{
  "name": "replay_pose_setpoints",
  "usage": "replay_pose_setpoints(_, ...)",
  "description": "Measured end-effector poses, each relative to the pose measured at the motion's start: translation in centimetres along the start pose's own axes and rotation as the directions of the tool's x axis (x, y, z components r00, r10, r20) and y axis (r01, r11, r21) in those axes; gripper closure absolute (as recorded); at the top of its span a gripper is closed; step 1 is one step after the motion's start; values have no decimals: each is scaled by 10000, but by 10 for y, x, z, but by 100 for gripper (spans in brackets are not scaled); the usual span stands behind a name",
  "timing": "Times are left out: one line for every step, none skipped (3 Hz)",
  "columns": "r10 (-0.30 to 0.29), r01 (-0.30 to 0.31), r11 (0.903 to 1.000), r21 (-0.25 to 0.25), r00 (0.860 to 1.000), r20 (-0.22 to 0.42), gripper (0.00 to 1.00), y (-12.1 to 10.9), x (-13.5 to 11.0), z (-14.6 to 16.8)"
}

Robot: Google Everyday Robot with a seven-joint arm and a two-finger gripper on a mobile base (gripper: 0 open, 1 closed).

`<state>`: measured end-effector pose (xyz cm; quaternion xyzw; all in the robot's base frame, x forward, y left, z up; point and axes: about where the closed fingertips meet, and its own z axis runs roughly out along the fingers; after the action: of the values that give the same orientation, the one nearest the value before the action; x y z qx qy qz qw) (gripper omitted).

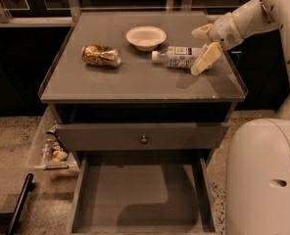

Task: Place blue plastic bottle into middle drawer

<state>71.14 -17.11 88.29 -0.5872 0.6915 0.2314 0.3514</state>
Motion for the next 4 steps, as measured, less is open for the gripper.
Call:
replay_pose_setpoints(69, -64, 9999, 157, 9994, -338, 0, -10, 2, 10)
replay_pose_setpoints(-62, 118, 9984, 551, 9949, -1011, 0, -24, 9, 18)
replay_pose_setpoints(-277, 423, 9953, 868, 9863, -1629, 0, -35, 19, 21)
replay_pose_setpoints(-199, 338, 9967, 738, 9832, -1813, 0, -37, 29, 28)
